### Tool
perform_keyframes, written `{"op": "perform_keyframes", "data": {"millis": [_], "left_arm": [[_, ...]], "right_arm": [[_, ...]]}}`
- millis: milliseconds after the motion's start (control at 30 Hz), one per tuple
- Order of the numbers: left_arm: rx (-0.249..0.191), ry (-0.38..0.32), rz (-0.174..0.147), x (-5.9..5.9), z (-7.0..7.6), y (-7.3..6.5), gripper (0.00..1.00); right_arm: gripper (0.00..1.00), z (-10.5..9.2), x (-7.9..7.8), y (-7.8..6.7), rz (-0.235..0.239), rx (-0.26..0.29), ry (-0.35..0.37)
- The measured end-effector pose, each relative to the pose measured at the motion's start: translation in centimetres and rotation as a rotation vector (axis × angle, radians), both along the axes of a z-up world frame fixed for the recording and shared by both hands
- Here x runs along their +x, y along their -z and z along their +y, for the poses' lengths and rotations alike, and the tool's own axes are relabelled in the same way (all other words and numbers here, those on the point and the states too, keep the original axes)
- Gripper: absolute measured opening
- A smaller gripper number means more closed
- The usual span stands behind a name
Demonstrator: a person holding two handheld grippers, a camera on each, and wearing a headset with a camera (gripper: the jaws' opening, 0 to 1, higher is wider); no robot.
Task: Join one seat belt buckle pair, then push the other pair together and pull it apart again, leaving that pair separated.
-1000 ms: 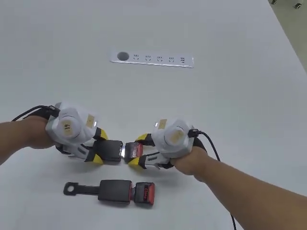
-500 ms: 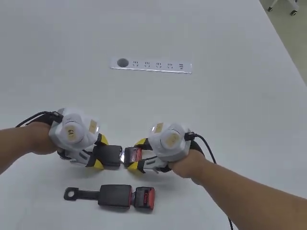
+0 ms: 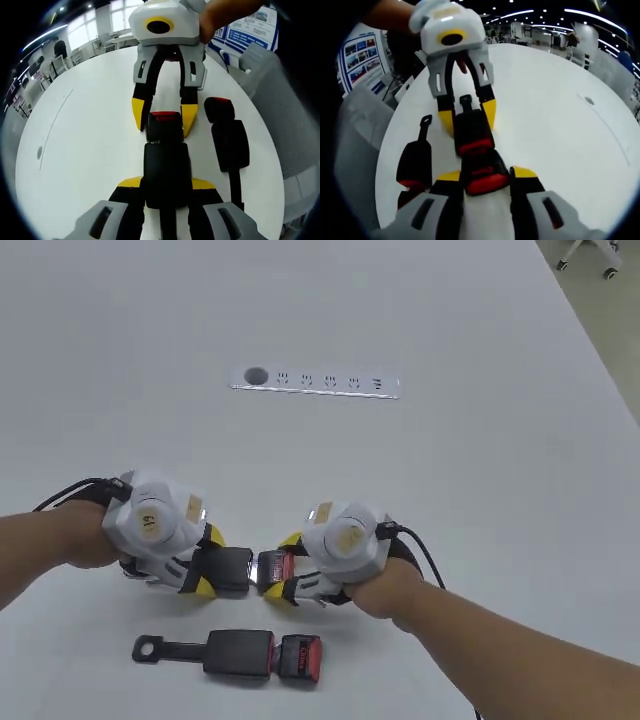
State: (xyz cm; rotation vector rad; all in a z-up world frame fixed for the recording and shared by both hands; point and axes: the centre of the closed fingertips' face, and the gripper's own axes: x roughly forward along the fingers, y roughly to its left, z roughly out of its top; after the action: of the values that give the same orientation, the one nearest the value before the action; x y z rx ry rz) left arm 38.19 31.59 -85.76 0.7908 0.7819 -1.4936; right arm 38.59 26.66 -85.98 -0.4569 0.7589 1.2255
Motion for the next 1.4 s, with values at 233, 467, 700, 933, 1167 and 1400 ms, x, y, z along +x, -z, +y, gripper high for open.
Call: {"op": "perform_keyframes", "data": {"millis": [233, 467, 700, 933, 1167, 1400], "left_arm": [[0.007, -0.004, -0.001, -0.2, -0.2, -0.2, 0.34], [0.014, -0.005, -0.007, -0.3, -0.3, -0.5, 0.34], [0.018, -0.013, -0.004, -0.4, -0.3, -0.6, 0.34], [0.009, -0.016, -0.001, -0.3, -0.2, -0.5, 0.34], [0.006, -0.021, 0.003, -0.3, -0.2, -0.4, 0.34], [0.005, -0.023, 0.004, -0.4, -0.2, -0.5, 0.34]], "right_arm": [[0.36, -0.1, 0.0, 0.0, -0.011, -0.016, -0.018], [0.36, -0.2, 0.0, 0.0, -0.014, -0.020, -0.015], [0.36, -0.8, -0.1, 0.0, -0.016, -0.035, -0.017], [0.36, -1.8, -0.1, 0.0, -0.011, -0.042, -0.024], [0.36, -2.0, -0.2, 0.0, -0.005, -0.038, -0.031], [0.36, -3.1, -0.3, 0.0, -0.004, -0.042, -0.028]]}}
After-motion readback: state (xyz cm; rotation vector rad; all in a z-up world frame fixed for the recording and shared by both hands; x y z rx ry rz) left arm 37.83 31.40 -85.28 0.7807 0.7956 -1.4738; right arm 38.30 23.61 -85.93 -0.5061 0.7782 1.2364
